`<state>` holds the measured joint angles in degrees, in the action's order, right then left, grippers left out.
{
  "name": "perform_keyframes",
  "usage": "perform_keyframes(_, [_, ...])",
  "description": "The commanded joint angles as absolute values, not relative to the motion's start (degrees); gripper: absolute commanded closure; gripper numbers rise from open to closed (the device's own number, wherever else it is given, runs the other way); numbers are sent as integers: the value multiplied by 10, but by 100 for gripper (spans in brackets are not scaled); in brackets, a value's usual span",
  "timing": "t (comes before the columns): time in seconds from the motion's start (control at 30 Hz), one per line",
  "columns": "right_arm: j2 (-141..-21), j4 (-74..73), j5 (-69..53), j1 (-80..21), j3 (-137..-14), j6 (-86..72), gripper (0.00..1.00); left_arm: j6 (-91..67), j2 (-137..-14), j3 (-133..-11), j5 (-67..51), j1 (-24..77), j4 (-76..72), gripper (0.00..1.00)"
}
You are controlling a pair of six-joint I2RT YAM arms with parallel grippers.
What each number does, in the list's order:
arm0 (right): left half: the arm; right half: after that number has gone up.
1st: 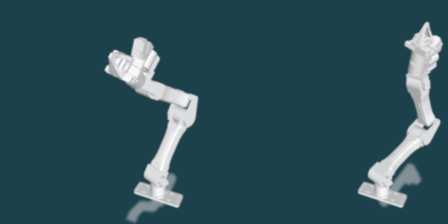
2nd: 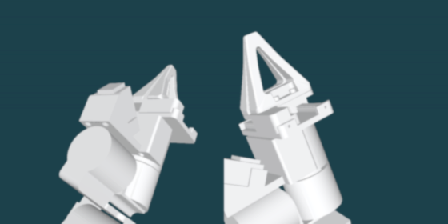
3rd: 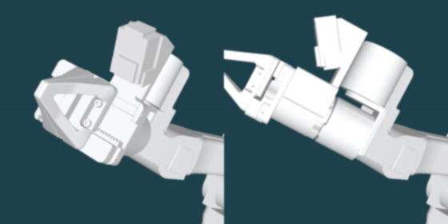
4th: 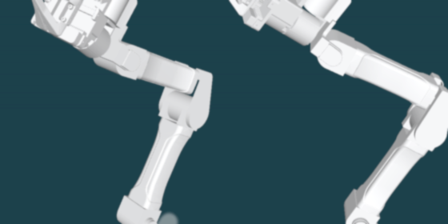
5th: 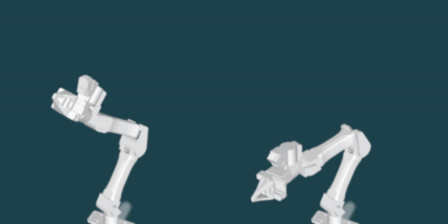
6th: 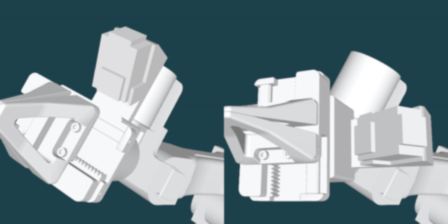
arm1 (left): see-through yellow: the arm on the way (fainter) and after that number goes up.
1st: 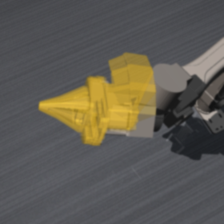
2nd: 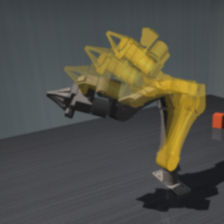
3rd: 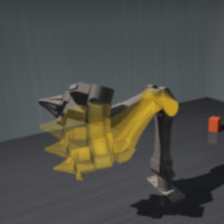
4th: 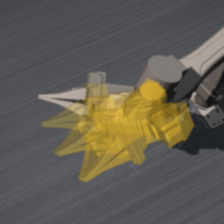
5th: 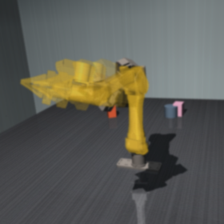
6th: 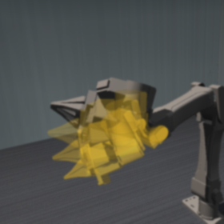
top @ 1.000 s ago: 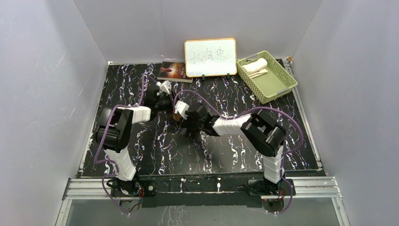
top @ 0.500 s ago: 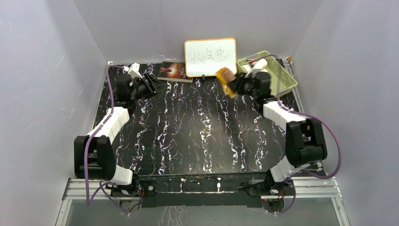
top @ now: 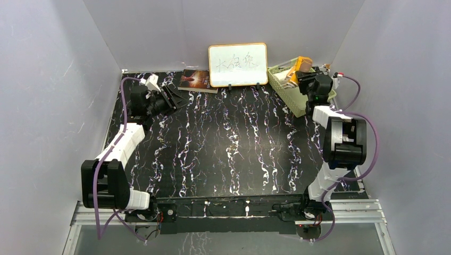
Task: Roll the towels
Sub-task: Place the towel in the bin.
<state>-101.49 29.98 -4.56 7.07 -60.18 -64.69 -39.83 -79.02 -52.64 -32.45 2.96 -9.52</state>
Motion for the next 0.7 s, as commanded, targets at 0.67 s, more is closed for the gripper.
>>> perform_keyframes(0.67, [-1227,-6,106,59,-856,-889,74,-393,-799,-494,-357,30,-88,54])
